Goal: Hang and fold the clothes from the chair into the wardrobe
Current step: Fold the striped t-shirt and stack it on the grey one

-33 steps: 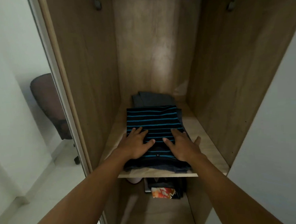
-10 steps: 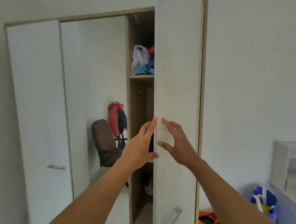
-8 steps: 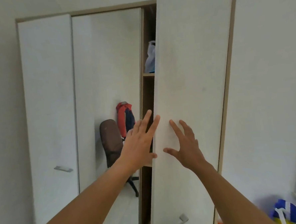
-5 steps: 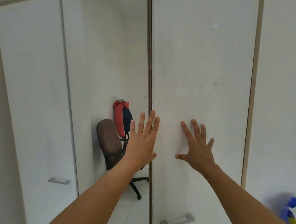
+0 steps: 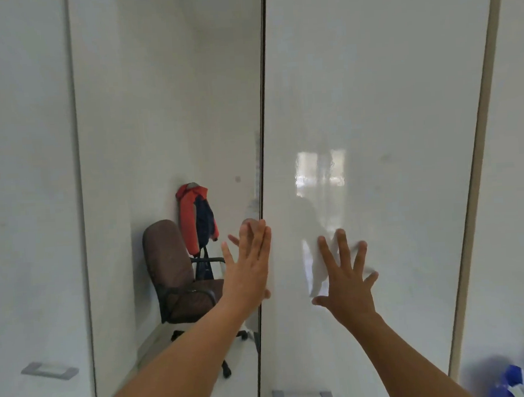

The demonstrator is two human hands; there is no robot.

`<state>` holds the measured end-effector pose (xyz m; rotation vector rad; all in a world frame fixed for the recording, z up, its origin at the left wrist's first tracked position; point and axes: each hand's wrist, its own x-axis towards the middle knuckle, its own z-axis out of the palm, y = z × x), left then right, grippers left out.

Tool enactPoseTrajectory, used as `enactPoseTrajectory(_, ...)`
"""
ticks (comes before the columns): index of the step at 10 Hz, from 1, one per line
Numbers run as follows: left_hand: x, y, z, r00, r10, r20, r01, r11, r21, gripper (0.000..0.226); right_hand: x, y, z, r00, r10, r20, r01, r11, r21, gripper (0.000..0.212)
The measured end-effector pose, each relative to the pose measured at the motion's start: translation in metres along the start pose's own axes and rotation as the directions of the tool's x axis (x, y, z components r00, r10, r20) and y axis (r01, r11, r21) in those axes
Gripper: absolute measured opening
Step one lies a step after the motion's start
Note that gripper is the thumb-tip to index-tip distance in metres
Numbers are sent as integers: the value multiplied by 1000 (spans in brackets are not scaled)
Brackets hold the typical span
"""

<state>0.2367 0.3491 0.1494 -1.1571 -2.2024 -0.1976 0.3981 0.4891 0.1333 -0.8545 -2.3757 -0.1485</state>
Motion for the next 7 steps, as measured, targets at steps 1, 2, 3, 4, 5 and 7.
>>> enactPoseTrajectory(1, 9, -6, 13, 1000, 15, -4, -15, 1000, 1, 140, 10, 0, 20, 999, 47, -4, -47, 999, -3, 146)
enactPoseTrajectory(2, 14, -8, 21, 999, 9, -48, -8, 1000, 11, 144, 17, -1, 29, 999, 46, -21, -47, 999, -15, 144)
enactPoseTrajectory(3, 22, 0, 26, 999, -33, -36, 33, 999, -1, 146, 23, -4, 35, 996, 68, -50, -67, 998, 17, 146)
enactPoseTrajectory(4, 26, 1, 25, 999, -41, -28, 42, 999, 25, 148, 25, -6, 31, 996, 79, -28, -79, 997, 13, 146)
enactPoseTrajectory(5, 16, -4, 20, 999, -29, -32, 30, 998, 52, 145, 14, -7, 22, 998, 55, -28, -56, 998, -4, 139)
enactPoseTrajectory(7, -5, 6, 4, 998, -33, 46, 36, 998, -59, 133, -9, 4, -5, 999, -17, 43, 16, 1000, 26, 114)
